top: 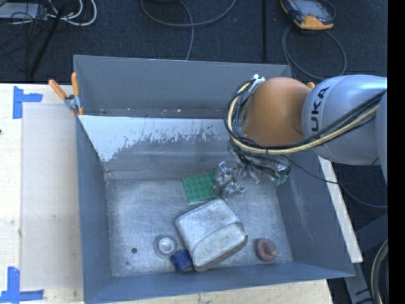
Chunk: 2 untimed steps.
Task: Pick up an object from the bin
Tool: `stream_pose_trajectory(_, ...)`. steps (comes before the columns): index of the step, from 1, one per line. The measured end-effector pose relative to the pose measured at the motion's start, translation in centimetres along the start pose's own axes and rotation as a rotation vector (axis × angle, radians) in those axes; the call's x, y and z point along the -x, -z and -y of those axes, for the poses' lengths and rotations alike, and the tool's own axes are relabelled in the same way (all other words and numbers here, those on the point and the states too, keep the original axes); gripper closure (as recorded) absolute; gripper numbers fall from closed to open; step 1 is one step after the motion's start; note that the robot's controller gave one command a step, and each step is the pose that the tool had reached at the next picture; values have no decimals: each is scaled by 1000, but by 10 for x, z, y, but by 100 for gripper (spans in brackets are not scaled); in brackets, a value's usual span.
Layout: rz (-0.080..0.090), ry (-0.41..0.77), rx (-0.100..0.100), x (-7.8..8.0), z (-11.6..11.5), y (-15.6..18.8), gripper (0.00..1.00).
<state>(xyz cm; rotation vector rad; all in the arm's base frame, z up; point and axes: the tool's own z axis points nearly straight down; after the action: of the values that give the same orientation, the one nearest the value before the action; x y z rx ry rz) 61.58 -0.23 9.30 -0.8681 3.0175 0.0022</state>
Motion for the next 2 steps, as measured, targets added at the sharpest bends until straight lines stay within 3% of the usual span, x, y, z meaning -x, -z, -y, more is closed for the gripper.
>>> stream_pose_trajectory(1, 0, -2, 0, 0, 0, 0, 0)
stream_pose_trajectory(2, 16, 166, 5, -1, 19, -17, 0)
